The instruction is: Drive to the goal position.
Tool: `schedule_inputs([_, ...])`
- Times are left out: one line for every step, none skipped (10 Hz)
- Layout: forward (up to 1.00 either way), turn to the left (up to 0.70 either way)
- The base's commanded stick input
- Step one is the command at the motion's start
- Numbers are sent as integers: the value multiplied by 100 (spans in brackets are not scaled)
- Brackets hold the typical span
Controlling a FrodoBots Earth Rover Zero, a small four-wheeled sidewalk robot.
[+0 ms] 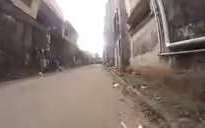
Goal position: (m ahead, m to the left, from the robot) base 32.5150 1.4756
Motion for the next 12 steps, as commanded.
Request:
schedule_inputs([100,0])
schedule_inputs([100,0])
schedule_inputs([100,0])
schedule_inputs([100,0])
schedule_inputs([100,0])
schedule_inputs([100,0])
schedule_inputs([100,0])
schedule_inputs([100,0])
schedule_inputs([100,0])
schedule_inputs([100,0])
schedule_inputs([100,0])
schedule_inputs([100,0])
